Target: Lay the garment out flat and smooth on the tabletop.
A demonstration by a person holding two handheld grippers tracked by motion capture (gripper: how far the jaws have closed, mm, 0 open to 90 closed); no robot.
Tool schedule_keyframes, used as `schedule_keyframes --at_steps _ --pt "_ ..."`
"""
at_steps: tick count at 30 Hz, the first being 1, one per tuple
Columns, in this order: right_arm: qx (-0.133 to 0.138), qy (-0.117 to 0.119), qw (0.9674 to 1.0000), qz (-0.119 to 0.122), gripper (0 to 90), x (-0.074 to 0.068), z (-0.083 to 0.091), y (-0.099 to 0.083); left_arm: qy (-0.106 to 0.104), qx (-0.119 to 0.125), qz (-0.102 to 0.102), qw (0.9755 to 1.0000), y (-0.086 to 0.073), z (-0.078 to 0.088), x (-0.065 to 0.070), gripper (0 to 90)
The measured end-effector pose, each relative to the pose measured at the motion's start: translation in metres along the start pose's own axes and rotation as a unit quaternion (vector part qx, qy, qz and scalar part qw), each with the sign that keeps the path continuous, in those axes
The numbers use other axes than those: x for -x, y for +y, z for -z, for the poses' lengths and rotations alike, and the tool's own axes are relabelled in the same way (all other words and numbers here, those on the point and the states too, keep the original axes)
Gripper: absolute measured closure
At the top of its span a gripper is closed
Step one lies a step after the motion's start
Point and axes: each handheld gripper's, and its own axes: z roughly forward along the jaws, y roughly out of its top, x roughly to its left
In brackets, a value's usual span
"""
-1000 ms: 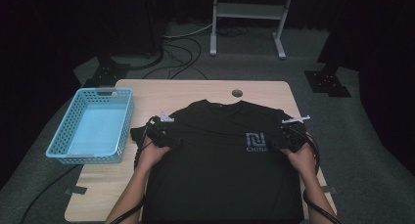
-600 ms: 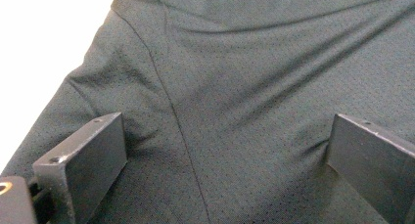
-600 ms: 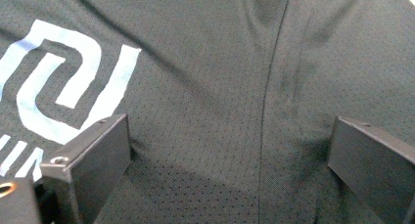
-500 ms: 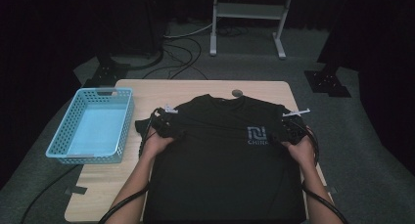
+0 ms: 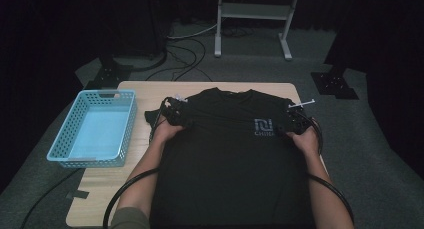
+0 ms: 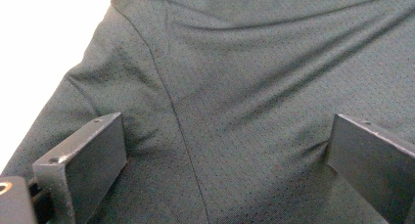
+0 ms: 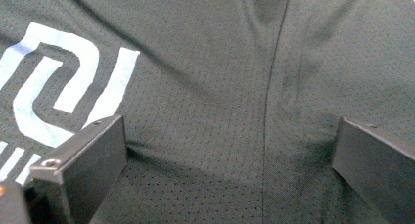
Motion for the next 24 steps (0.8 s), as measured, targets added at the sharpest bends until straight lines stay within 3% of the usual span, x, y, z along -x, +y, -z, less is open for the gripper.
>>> schedule_keyframes --at_steps 4,7,11,13,15,17,19,24 --pt "-0.004 0.003 1.0000 0.005 0.0 -0.006 -0.015 0.022 0.011 -0.001 0.013 0.9999 0.002 -0.001 -0.018 0.8" --pt "-0.006 0.007 0.9999 0.009 0.0 -0.009 -0.020 0.030 0.017 0.002 0.023 0.9996 0.000 -0.001 -0.024 0.8" --pt "-0.011 0.007 0.9999 0.008 0.0 -0.011 -0.026 0.040 0.020 0.001 0.025 0.9995 0.001 -0.001 -0.026 0.7" --pt "-0.010 0.006 0.9999 0.008 0.0 -0.011 -0.026 0.040 0.017 -0.001 0.036 0.9992 0.001 0.001 -0.025 0.7" --pt "-0.011 0.013 0.9998 0.004 4.5 -0.009 -0.022 0.040 0.018 0.012 0.044 0.9988 0.000 0.008 -0.023 0.8" --pt "0.016 0.024 0.9995 -0.011 6.2 -0.006 -0.013 0.036 0.014 0.021 0.037 0.9990 -0.001 0.016 -0.020 3.5" --pt "0.036 0.050 0.9978 -0.025 5.9 -0.004 -0.003 0.029 0.013 0.024 0.031 0.9991 -0.004 0.024 -0.016 3.4" --pt "0.046 0.049 0.9978 -0.004 4.8 -0.011 0.017 0.010 0.014 0.038 0.017 0.9990 -0.013 0.045 -0.003 3.3"
